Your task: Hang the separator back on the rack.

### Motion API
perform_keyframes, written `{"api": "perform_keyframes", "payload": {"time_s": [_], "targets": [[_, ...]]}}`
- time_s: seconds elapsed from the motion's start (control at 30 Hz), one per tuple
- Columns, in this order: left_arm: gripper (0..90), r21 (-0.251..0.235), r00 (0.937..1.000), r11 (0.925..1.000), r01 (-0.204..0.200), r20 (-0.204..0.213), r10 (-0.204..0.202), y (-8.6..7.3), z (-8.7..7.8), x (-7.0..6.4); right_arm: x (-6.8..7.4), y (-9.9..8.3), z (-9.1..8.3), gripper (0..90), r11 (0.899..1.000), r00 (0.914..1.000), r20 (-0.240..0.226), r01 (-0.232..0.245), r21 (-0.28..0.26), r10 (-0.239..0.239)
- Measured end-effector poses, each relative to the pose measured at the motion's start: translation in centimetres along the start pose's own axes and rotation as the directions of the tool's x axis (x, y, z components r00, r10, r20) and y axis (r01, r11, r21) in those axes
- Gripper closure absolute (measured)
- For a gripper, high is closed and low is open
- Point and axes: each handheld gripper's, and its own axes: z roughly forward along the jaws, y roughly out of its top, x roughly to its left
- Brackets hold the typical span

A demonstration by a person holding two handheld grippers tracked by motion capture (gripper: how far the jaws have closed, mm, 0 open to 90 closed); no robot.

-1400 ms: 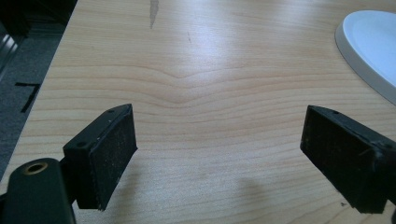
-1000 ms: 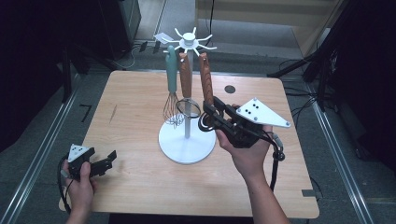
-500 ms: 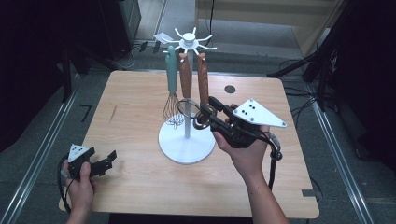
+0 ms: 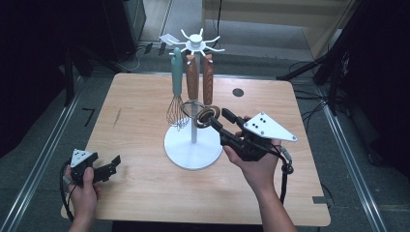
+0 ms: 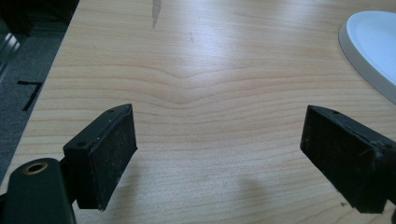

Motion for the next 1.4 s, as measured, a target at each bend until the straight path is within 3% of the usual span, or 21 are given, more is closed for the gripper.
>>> {"api": "perform_keyframes", "payload": {"time_s": [0.3,0.57,1.07,1.4], "targets": [[10.7,-0.01,1.0,0.9999,0.002,-0.006,-0.002,0.0,0.0,0.0,-0.6,-1.7,-0.7,46.3,1.0,0.999,0.042,-0.019,0.025,0.017],[10.6,-0.013,0.9998,0.9999,0.006,-0.02,-0.006,0.2,0.2,0.0,-1.2,-3.3,-1.8,36.4,0.999,0.9982,0.044,-0.044,0.032,0.042],[10.7,-0.022,0.9999,0.9998,0.003,-0.017,-0.003,0.1,0.2,-0.1,-3.5,-8.5,-2.6,32.7,0.992,0.991,0.102,-0.096,0.085,0.087],[10.7,-0.017,0.9998,0.9999,0.0,-0.018,-0.001,0.1,0.2,-0.1,-5.0,-11.6,-3.7,32.3,0.985,0.98,0.172,-0.123,0.124,0.1]]}}
